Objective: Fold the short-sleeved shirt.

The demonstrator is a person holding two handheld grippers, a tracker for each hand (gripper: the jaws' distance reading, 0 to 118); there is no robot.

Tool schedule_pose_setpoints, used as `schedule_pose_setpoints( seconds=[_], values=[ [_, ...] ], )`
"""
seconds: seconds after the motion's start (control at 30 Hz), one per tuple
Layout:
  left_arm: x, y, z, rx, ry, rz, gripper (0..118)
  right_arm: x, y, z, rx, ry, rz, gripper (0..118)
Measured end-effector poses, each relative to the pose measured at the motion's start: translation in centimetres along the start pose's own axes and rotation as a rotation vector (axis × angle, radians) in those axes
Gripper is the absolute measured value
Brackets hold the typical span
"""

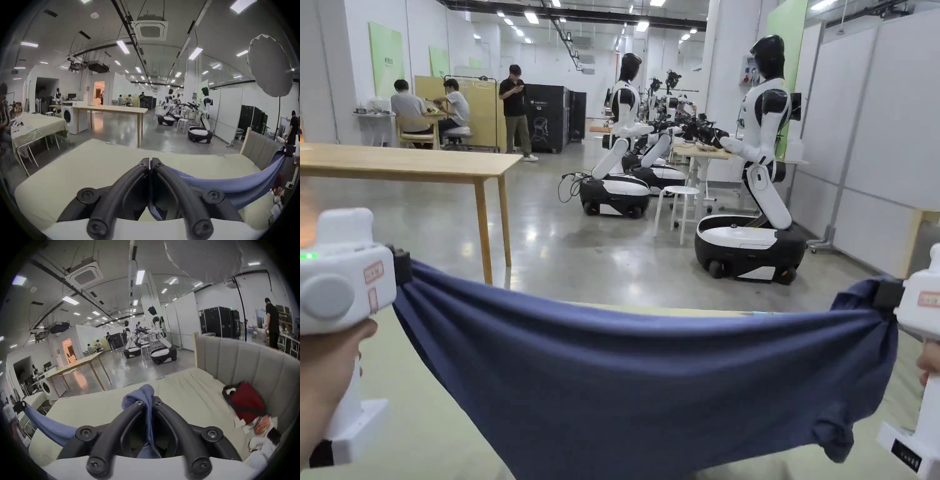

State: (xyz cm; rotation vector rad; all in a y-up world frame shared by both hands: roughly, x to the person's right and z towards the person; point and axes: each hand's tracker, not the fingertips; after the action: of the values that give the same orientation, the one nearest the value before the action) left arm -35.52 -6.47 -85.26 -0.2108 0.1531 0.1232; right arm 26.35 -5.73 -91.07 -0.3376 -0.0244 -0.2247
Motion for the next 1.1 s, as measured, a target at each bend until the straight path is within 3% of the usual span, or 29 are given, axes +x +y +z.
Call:
schedule_pose_setpoints(
  seconds=[0.2, 0.43, 0.6, 0.7, 0.73, 0.77, 0.8, 0.83, 0.87, 1.0, 1.1],
  values=[
    [-0.7, -3.6, 5.5, -0.073, -0.078, -0.01, 0, 2.8, -4.7, 5.2, -0.043, 0.017, 0.013, 5],
    [-4.0, -14.8, 16.9, -0.313, -0.158, -0.031, 0, 6.9, -17.3, 14.4, -0.232, 0.025, 0.268, 5],
    [-5.3, -24.4, 21.8, -0.58, -0.151, -0.117, 0, 10.3, -28.7, 16.2, -0.441, 0.013, 0.287, 5],
    [-7.4, -28.3, 21.8, -0.642, -0.095, -0.08, 2, 11.8, -32.2, 16.3, -0.491, -0.02, 0.227, 8],
    [-7.8, -28.6, 21.8, -0.652, -0.095, -0.057, 13, 12.1, -32.4, 16.6, -0.483, -0.016, 0.192, 17],
    [-7.6, -28.0, 22.2, -0.636, -0.061, -0.097, 33, 12.2, -31.7, 16.8, -0.452, -0.025, 0.191, 38],
    [-7.0, -27.3, 22.7, -0.601, -0.021, -0.158, 78, 11.8, -30.8, 17.1, -0.425, -0.074, 0.215, 66],
    [-6.3, -26.0, 23.3, -0.545, 0.001, -0.231, 108, 11.1, -29.5, 17.8, -0.384, -0.113, 0.254, 75],
    [-5.4, -24.4, 24.0, -0.488, -0.007, -0.254, 118, 9.9, -27.6, 19.2, -0.305, -0.061, 0.269, 79],
    [0.1, -18.5, 27.1, -0.156, -0.052, -0.255, 117, 3.1, -21.8, 24.2, 0.028, 0.134, 0.259, 114],
    [4.3, -16.1, 29.0, 0.024, -0.115, -0.269, 117, -1.4, -19.9, 26.1, 0.201, 0.215, 0.208, 116]
  ],
)
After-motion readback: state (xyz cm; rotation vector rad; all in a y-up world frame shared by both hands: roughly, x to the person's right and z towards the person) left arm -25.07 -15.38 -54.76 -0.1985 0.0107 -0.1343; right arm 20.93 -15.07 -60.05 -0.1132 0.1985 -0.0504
